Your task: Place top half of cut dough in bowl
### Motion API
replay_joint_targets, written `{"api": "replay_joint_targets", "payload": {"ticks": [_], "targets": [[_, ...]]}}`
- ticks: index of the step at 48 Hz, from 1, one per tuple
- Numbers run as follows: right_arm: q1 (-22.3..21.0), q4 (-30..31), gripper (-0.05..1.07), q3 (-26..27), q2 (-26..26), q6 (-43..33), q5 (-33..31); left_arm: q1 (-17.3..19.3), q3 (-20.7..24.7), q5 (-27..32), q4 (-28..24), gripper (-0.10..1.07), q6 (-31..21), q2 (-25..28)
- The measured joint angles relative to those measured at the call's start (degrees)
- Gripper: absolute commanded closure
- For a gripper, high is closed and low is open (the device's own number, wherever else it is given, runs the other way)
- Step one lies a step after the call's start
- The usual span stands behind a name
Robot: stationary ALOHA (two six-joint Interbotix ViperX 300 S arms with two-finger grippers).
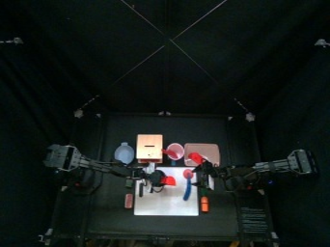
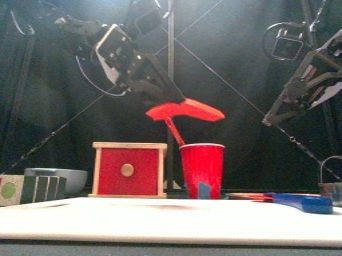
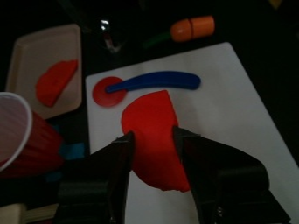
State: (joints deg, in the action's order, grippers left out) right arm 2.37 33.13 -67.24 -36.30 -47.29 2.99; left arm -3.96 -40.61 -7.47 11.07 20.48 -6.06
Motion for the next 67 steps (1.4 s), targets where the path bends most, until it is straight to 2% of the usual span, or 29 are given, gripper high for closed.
{"api": "replay_joint_targets", "payload": {"ticks": [20, 26, 32, 39, 52, 58, 67], "targets": [[-0.1, 0.0, 0.01, 0.0, -0.1, 0.4, 0.0, 1.1, -17.7, -11.9, 7.4, 0.2, 0.1, -21.8], [-0.1, 0.1, 0.01, 0.0, -0.1, 0.4, 0.0, 2.5, -22.4, -14.9, 9.6, 0.2, 0.1, -28.5], [-0.1, 0.0, 0.01, 0.0, -0.1, 0.4, -0.4, 4.9, -26.1, -16.3, 11.3, 0.2, 0.1, -33.0], [-0.1, 0.0, 0.01, 0.0, -0.1, 0.4, -0.6, 8.9, -29.8, -17.8, 12.2, 0.2, 0.1, -35.9], [-0.2, 0.0, 0.01, 0.0, -0.2, 0.1, -0.6, 15.1, -35.6, -20.6, 13.3, 0.2, 0.1, -36.3], [-0.1, 0.0, 0.01, 0.0, -0.1, -0.1, -0.6, 17.1, -38.2, -21.6, 17.2, 0.2, 0.0, -36.4], [-0.1, 0.0, 0.01, -0.1, -0.2, -0.1, -0.6, 18.1, -40.7, -22.9, 22.8, 0.2, 0.1, -36.5]]}}
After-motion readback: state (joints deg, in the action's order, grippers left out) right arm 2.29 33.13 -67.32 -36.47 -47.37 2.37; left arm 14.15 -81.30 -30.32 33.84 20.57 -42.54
